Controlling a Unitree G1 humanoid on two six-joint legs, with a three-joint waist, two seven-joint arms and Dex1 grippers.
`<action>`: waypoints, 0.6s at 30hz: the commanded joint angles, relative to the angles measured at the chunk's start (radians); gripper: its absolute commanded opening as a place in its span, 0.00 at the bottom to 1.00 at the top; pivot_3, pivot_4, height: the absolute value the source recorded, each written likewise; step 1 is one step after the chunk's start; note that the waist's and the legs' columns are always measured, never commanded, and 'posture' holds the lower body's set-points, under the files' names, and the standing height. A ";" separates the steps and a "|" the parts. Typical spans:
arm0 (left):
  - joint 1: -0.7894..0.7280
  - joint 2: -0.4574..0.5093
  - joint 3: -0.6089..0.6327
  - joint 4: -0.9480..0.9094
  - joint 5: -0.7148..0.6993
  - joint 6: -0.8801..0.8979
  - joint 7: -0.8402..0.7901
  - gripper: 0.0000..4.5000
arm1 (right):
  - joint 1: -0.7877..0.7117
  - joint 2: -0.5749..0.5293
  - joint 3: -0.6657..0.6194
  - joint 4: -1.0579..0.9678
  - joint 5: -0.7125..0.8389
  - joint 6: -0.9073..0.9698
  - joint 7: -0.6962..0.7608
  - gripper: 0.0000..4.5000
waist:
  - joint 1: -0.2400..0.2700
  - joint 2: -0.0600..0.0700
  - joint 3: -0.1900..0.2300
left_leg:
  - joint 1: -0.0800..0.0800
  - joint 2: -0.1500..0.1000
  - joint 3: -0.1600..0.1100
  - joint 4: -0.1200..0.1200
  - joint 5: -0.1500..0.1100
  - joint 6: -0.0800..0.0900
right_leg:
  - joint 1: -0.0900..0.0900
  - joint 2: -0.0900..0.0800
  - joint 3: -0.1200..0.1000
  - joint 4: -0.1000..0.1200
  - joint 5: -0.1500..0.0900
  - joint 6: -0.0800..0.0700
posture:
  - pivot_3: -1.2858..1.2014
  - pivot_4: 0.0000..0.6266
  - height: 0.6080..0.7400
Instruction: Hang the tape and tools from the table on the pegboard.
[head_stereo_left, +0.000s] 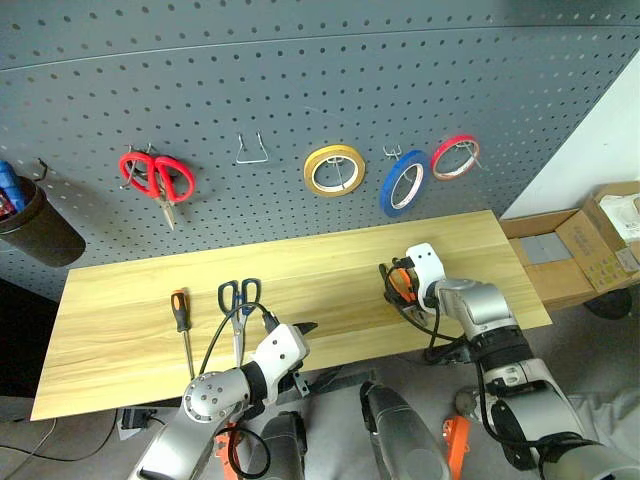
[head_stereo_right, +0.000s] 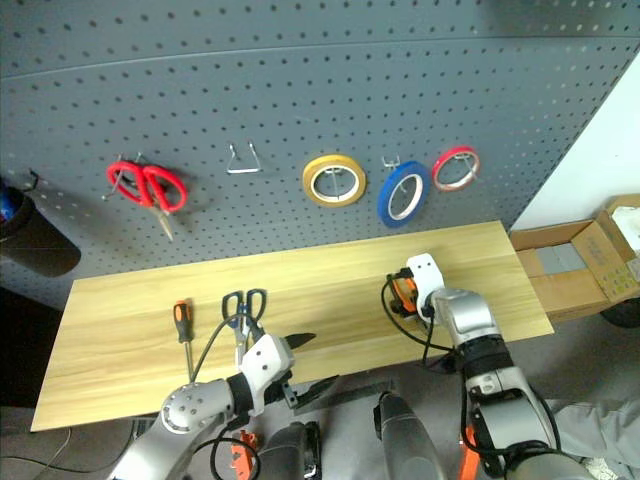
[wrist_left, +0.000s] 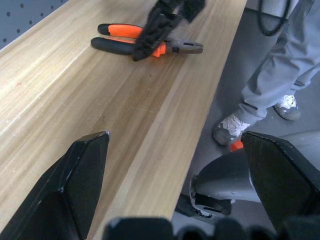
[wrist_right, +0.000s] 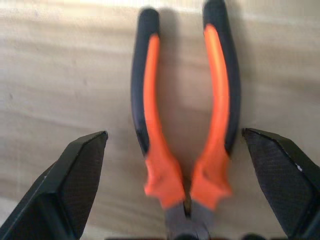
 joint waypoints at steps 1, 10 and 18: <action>0.002 0.001 0.012 -0.045 -0.020 0.004 -0.002 1.00 | -0.039 -0.001 -0.014 0.068 0.001 -0.034 0.003 1.00 | 0.000 -0.001 0.003 | 0.000 0.000 0.000 0.000 0.000 0.000 | 0.000 0.000 0.001 0.000 0.000 0.000 | 0.49 0.54 1.00; 0.015 0.011 0.017 -0.056 -0.033 0.012 -0.010 1.00 | -0.105 -0.006 -0.045 0.175 0.028 -0.051 0.031 0.79 | 0.002 -0.004 0.006 | -0.001 0.000 0.003 -0.008 0.000 0.000 | -0.005 0.000 0.006 -0.002 0.000 0.002 | 0.49 0.54 1.00; 0.005 0.003 0.017 -0.051 -0.050 0.021 -0.005 1.00 | -0.089 0.002 -0.054 0.126 0.044 -0.072 0.074 0.60 | 0.000 -0.004 0.006 | -0.006 0.000 0.003 -0.009 0.000 0.000 | -0.010 0.000 0.007 -0.002 0.000 0.002 | 0.49 0.53 1.00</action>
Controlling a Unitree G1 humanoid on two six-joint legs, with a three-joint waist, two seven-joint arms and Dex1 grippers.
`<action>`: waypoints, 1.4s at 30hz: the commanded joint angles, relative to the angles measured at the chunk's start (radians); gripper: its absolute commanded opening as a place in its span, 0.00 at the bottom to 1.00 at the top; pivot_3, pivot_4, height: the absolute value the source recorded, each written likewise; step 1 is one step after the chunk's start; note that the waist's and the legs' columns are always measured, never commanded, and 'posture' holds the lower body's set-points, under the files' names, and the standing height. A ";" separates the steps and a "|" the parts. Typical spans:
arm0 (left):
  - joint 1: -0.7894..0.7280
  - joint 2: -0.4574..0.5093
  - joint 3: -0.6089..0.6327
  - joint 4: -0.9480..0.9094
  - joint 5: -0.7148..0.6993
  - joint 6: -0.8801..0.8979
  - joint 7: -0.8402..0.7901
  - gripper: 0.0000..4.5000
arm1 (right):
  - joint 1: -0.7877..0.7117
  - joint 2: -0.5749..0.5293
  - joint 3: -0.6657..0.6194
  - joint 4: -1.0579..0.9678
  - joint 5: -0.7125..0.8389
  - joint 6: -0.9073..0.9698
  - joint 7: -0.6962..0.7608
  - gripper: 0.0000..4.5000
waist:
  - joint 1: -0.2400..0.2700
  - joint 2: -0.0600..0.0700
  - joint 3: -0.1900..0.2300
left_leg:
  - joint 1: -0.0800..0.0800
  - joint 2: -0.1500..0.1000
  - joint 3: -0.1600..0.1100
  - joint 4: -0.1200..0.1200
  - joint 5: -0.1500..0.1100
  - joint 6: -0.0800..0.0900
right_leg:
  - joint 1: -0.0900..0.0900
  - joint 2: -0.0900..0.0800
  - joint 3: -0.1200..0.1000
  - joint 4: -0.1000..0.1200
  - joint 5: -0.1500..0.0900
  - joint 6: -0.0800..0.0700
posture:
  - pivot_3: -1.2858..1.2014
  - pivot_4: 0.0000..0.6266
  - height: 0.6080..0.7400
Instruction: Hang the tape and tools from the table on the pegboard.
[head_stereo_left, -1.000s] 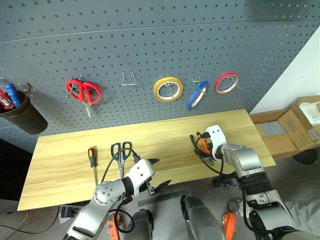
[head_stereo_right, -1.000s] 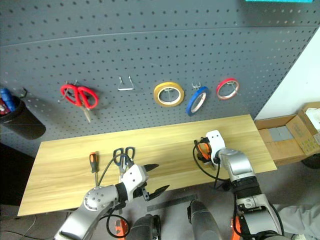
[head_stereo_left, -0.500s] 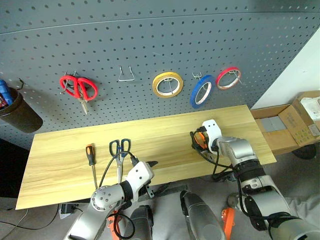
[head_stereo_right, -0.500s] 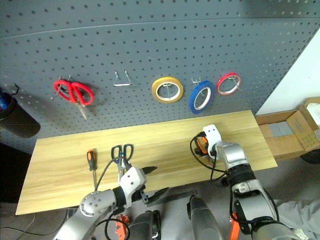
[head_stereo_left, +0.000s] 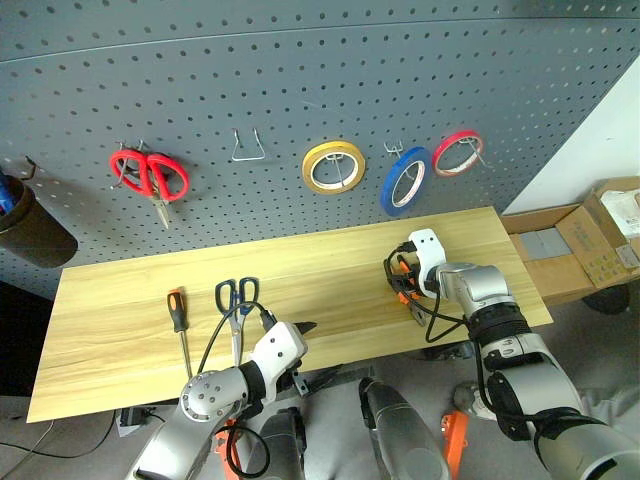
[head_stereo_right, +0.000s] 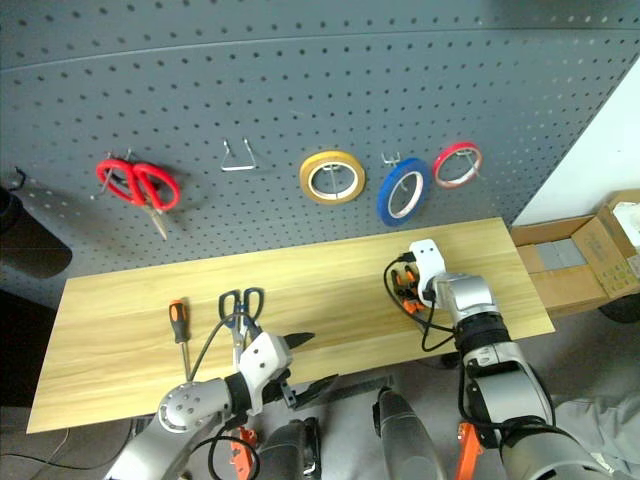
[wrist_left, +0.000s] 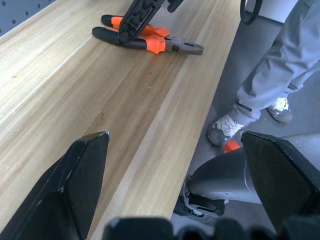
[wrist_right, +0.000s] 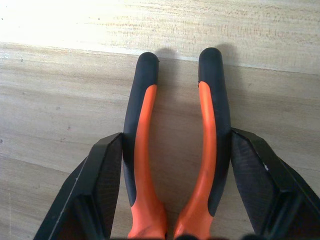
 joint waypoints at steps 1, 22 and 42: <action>0.008 -0.006 0.010 -0.037 -0.021 -0.003 -0.001 1.00 | 0.026 0.005 0.003 -0.065 0.031 -0.026 0.054 0.60 | 0.000 0.000 0.000 | 0.000 0.000 0.000 0.000 0.000 0.000 | 0.000 0.000 0.000 0.000 0.000 0.000 | 0.49 0.52 1.00; 0.231 -0.232 0.194 -0.405 0.009 -0.011 0.372 1.00 | 0.023 0.260 0.047 -0.906 0.219 -0.247 0.050 0.60 | 0.061 -0.005 -0.014 | -0.024 -0.003 -0.002 0.003 0.001 -0.001 | -0.024 -0.009 -0.009 0.003 0.006 -0.004 | 0.55 0.35 1.00; -0.300 -0.180 0.301 -0.104 -0.089 0.082 0.325 1.00 | -0.289 0.395 0.052 -0.340 0.075 -0.913 -0.035 0.60 | 0.113 -0.010 -0.028 | -0.025 0.000 -0.010 0.014 0.005 -0.007 | -0.018 -0.008 -0.029 0.006 0.015 -0.014 | 0.57 0.38 1.00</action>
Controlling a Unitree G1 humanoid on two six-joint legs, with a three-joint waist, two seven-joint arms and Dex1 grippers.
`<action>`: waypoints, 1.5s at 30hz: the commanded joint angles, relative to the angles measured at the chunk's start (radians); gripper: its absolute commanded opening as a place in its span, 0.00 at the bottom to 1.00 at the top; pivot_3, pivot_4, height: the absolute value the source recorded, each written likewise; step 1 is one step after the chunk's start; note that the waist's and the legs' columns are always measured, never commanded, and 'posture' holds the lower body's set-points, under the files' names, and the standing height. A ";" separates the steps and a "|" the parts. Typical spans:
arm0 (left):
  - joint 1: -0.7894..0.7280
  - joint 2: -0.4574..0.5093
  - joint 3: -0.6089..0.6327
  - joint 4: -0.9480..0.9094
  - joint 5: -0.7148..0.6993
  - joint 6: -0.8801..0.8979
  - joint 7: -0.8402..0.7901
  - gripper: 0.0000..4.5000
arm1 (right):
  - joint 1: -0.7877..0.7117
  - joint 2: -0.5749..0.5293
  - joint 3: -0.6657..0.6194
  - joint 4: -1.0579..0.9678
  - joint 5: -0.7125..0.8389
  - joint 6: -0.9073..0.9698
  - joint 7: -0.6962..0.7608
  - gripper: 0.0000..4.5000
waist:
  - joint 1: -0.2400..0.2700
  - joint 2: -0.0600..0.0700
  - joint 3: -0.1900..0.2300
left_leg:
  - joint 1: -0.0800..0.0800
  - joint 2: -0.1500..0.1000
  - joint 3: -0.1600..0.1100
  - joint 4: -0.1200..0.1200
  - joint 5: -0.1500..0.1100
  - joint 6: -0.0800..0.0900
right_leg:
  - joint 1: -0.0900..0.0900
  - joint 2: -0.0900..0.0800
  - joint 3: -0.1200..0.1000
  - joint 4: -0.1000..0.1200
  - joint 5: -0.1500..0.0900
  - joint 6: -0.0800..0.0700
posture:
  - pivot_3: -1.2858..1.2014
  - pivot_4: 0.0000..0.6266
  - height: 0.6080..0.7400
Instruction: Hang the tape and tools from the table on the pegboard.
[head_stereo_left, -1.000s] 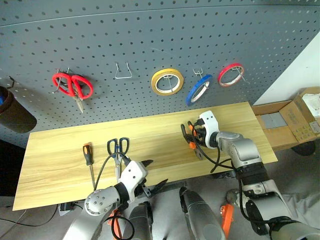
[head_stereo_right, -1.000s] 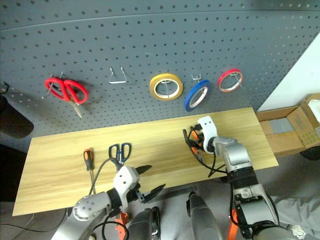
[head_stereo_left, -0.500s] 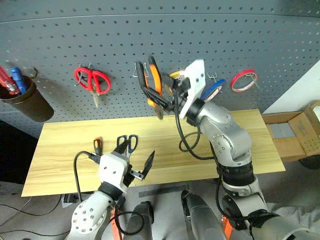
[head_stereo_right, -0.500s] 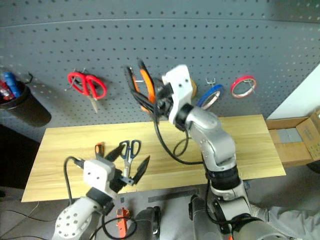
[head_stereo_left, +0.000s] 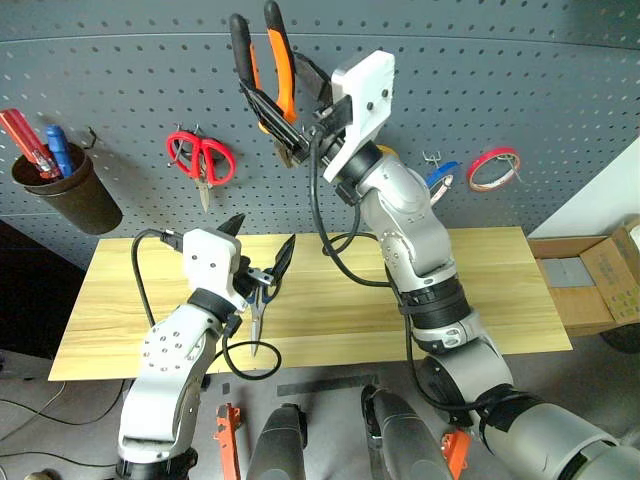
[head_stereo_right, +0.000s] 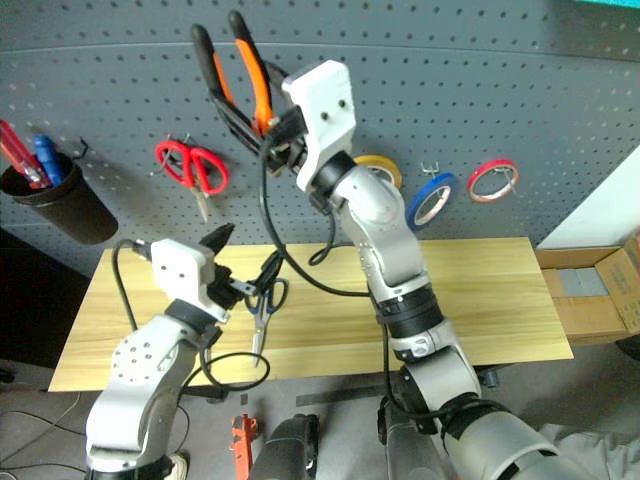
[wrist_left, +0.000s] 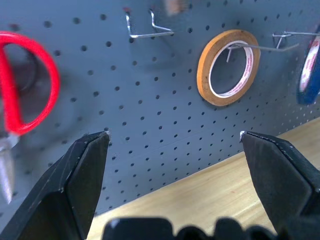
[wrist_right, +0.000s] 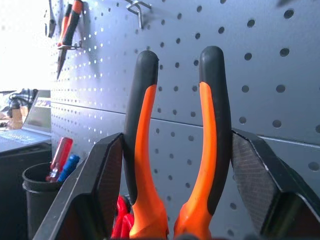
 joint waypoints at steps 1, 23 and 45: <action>-0.033 0.013 -0.016 0.025 0.003 -0.033 -0.023 1.00 | -0.062 0.027 -0.002 0.024 -0.013 -0.107 -0.020 0.60 | 0.000 0.000 0.000 | 0.000 0.000 0.000 0.000 0.000 0.000 | 0.000 0.000 0.000 0.000 0.000 0.000 | 0.56 0.39 1.00; -0.151 0.012 -0.032 0.153 0.012 -0.067 -0.049 1.00 | -0.217 0.060 -0.003 0.383 -0.140 -0.459 -0.244 0.60 | -0.001 0.002 0.003 | 0.000 0.000 -0.007 -0.001 0.000 0.000 | 0.000 -0.005 -0.002 0.000 0.000 0.000 | 0.56 0.47 1.00; -0.174 0.038 0.014 0.153 -0.006 -0.018 -0.048 1.00 | -0.088 0.018 -0.003 0.463 -0.167 -0.404 -0.233 0.60 | -0.001 0.008 0.029 | -0.001 -0.001 -0.008 -0.001 0.000 0.000 | 0.000 -0.006 -0.004 -0.001 0.000 0.000 | 0.56 0.56 1.00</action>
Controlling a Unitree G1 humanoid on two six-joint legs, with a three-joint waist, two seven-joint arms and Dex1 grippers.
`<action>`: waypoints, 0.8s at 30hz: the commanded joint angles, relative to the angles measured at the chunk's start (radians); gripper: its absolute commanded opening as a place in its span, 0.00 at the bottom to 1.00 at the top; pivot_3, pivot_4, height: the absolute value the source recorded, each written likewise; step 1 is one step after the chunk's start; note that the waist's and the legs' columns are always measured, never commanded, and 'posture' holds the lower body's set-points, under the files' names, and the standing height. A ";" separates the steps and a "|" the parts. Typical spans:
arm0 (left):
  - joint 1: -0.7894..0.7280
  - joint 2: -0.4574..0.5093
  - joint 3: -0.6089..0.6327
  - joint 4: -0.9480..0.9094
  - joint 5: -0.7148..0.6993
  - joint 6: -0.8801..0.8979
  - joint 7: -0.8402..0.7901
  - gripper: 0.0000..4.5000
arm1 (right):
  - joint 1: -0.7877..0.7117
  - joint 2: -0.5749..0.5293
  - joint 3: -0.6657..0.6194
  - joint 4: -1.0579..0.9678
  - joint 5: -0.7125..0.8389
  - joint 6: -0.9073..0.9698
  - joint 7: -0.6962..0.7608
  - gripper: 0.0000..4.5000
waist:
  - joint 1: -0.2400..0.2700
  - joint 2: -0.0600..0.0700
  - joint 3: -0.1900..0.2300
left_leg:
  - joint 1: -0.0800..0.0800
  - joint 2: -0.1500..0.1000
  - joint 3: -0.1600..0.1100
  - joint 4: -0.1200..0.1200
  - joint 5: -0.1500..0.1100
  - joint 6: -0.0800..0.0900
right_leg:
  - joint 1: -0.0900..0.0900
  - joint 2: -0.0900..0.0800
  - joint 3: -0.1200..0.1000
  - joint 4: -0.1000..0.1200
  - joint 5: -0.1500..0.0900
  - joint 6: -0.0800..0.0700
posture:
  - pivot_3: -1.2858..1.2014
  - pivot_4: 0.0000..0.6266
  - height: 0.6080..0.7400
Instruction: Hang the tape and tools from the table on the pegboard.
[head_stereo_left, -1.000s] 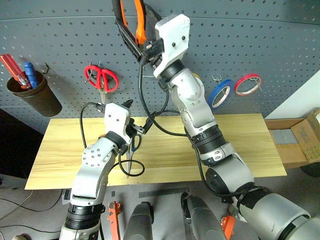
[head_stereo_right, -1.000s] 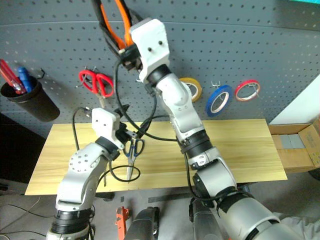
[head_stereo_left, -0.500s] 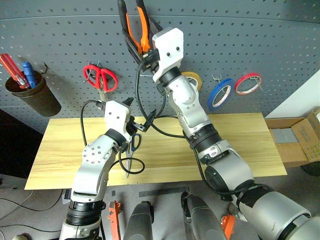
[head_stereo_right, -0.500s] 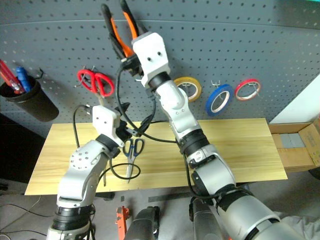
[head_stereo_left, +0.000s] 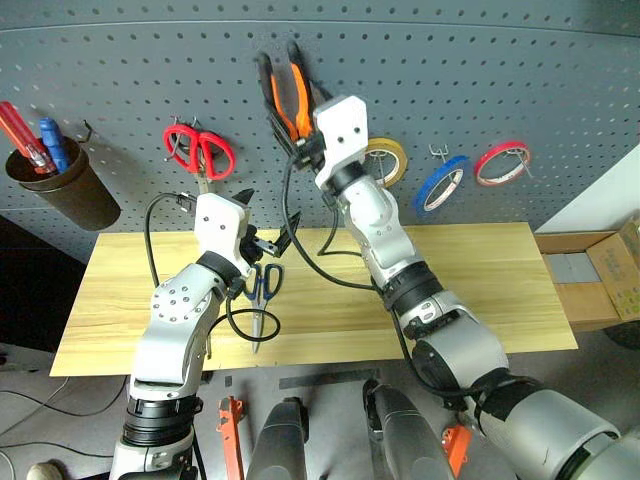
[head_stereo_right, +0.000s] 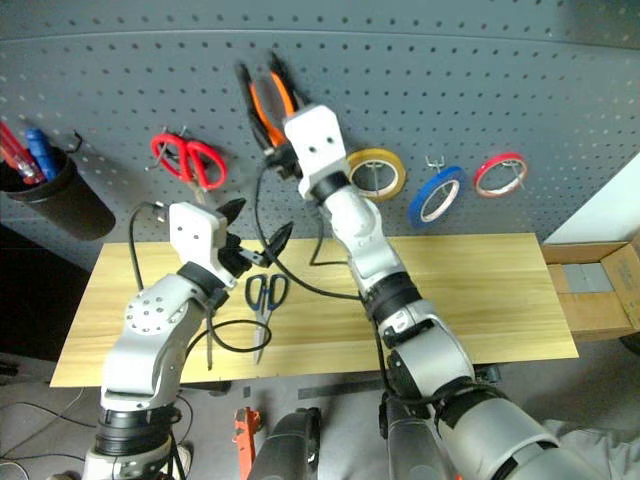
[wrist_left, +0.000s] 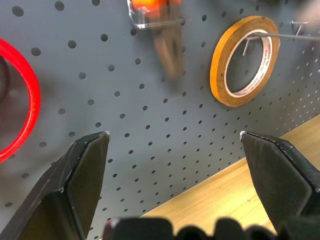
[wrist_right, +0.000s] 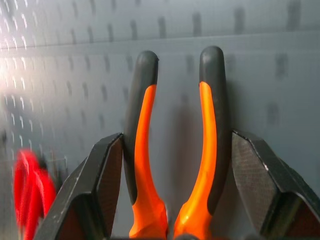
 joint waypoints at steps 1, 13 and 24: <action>0.000 -0.002 0.003 -0.024 -0.006 -0.008 0.009 1.00 | 0.011 0.004 -0.002 -0.053 0.006 0.035 0.011 0.60 | 0.000 0.000 0.000 | 0.000 0.000 0.000 0.000 0.000 0.000 | 0.000 0.000 0.000 0.000 0.000 0.000 | 0.56 0.56 1.00; -0.018 -0.011 -0.002 0.016 -0.005 -0.039 0.002 1.00 | 0.046 -0.055 -0.018 -0.139 -0.002 0.102 0.026 0.99 | -0.001 0.000 0.000 | 0.000 0.000 -0.001 0.001 0.000 0.000 | 0.000 0.000 -0.001 0.001 0.000 0.000 | 0.55 0.52 1.00; 0.024 -0.039 -0.022 0.008 0.023 -0.059 0.041 1.00 | 0.202 -0.186 -0.021 -0.456 0.054 0.265 0.147 0.99 | 0.000 -0.001 -0.001 | 0.000 -0.001 -0.002 0.001 0.002 0.000 | 0.001 -0.001 -0.002 0.000 0.000 0.000 | 0.53 0.46 1.00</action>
